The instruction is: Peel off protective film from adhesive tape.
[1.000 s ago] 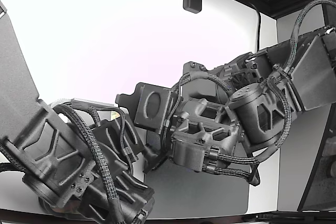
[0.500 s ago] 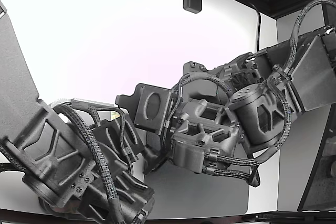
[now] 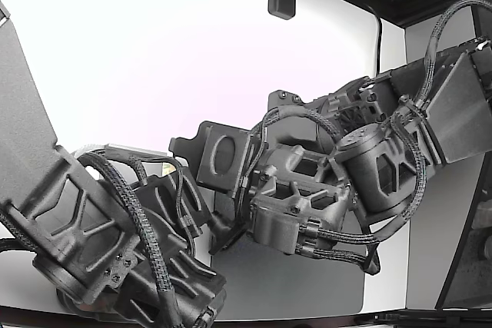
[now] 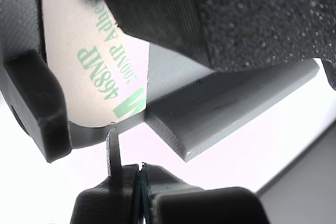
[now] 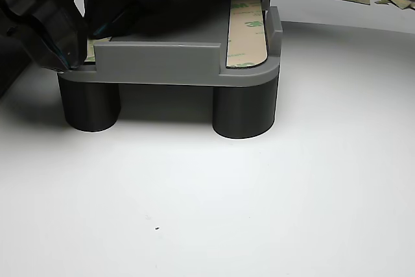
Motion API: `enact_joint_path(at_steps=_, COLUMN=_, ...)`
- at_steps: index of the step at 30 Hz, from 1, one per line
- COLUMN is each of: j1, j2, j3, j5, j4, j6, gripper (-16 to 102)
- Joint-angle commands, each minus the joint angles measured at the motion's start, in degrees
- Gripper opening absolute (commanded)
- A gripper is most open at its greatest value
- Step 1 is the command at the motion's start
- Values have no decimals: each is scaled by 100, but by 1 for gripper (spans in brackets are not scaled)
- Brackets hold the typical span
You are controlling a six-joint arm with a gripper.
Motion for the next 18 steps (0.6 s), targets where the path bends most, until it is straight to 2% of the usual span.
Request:
enact_joint_path(at_steps=1, j1=-35, j2=88, j3=-158, j5=18, j4=-18, j6=0, gripper=-11)
enact_joint_path(at_steps=18, j1=-26, j2=26, j3=-211, j5=18, j4=18, j6=26, gripper=-11)
